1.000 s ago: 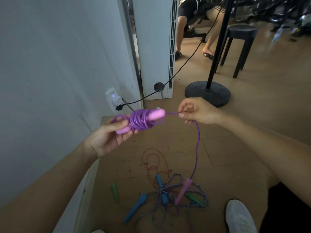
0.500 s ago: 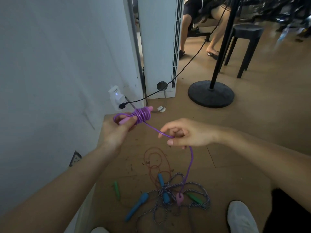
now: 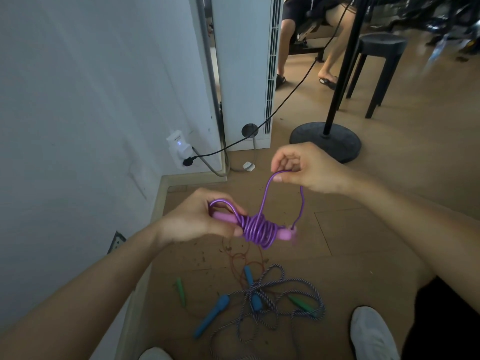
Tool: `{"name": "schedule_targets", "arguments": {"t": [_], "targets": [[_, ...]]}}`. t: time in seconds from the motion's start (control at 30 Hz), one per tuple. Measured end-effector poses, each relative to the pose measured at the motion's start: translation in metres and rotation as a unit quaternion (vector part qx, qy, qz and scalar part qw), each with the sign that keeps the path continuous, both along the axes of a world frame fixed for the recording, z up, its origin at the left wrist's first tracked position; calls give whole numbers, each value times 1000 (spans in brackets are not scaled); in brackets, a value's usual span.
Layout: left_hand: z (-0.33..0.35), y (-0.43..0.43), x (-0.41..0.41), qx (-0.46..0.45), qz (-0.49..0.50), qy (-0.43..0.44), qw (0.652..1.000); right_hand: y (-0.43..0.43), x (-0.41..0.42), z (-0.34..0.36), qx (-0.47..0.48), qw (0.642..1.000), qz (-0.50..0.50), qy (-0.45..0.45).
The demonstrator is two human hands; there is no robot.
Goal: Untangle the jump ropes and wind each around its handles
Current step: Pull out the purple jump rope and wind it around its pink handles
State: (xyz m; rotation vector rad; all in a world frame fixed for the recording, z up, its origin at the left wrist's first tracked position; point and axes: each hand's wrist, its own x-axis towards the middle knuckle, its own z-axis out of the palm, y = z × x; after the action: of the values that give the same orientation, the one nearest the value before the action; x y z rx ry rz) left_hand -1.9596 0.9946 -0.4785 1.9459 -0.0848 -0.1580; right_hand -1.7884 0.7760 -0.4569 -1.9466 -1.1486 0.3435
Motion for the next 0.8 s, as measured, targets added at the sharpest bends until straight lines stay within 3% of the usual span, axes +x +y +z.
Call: {"name": "schedule_targets", "arguments": {"t": [0.1, 0.2, 0.33, 0.47, 0.6, 0.7, 0.8], "targets": [[8, -4, -2, -197, 36, 33, 979, 1, 11, -10, 28, 998, -22, 55], [11, -13, -2, -411, 122, 67, 901, 0, 17, -22, 39, 993, -61, 95], [14, -22, -2, -533, 196, 82, 819, 2, 10, -41, 24, 989, -75, 124], [20, -26, 1, -572, 255, 71, 776, 7, -11, -58, 12, 987, -39, 158], [22, -23, 4, -562, 317, 38, 763, 9, -43, -69, -31, 980, 30, 194], [19, -13, 8, -529, 359, -7, 769, 5, -60, -66, -70, 974, 77, 199], [9, 3, 12, -433, 443, -56, 783, -1, -68, -54, -79, 973, 70, 207]]}}
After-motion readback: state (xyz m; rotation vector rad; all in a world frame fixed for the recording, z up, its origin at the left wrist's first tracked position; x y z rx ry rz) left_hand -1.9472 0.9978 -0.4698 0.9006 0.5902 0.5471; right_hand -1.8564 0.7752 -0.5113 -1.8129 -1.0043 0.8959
